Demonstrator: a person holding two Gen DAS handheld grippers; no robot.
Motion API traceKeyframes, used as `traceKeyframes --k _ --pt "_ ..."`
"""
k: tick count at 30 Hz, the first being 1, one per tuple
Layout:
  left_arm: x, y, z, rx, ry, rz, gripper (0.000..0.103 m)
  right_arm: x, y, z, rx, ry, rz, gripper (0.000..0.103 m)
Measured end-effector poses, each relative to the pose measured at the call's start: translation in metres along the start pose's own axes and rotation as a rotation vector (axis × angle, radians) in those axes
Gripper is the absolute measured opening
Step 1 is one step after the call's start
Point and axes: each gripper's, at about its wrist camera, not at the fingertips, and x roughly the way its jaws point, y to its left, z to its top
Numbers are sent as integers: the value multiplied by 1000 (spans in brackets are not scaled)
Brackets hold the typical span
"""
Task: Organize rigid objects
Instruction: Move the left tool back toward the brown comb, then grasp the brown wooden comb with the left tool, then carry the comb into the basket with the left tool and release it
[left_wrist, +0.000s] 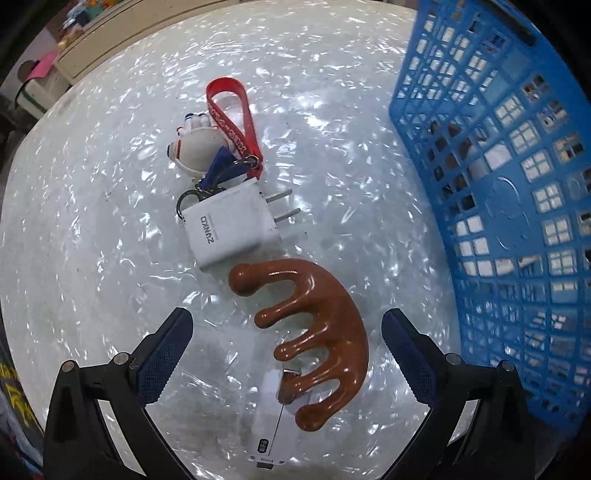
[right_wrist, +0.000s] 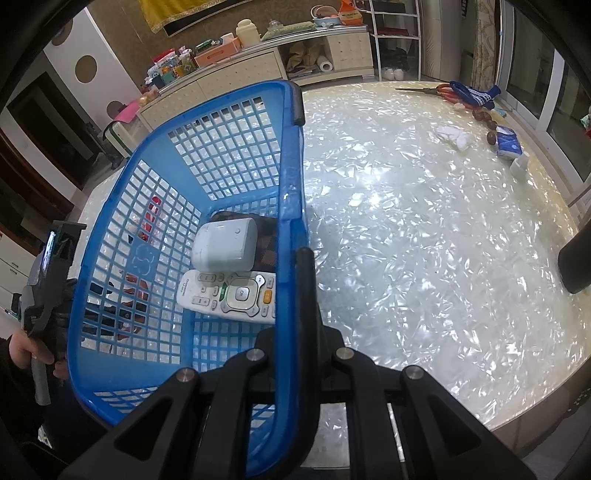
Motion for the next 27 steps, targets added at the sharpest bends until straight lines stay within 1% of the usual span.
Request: traceKeyframes --k 2,5,7,9,11,12,14,15,18,23,24,26,27 --pt "6 0 5 -26 11 12 103 0 0 0 0 0 1 8" --pt "17 2 10 -58 39 5 102 0 -1 0 -2 -1 3 8" --pt "22 3 9 -60 43 -1 99 0 -1 0 -1 0 3 8" --pt "21 6 8 -76 36 -13 94 0 -1 0 1 -1 4 8" --pt "20 7 6 -85 23 -13 84 0 -1 0 1 -1 3 8" --pt "18 7 6 -83 17 -13 80 0 0 0 1 -1 2 8" --pt "14 4 9 -76 10 -15 68 0 0 0 1 -1 1 8" --pt "12 3 9 -71 12 -16 65 0 0 0 1 -1 2 8" --pt "10 -1 13 -56 16 -24 65 0 1 0 3 0 0 8" --pt "8 -5 9 -51 -17 -51 64 0 1 0 5 1 -1 8" --pt "7 1 5 -48 -27 -56 64 0 1 0 4 2 -2 8" --pt "-7 10 -13 -38 -48 -60 64 0 1 0 6 4 -3 8" --pt "-11 12 -15 -32 -60 -57 64 0 0 0 7 5 -2 8"
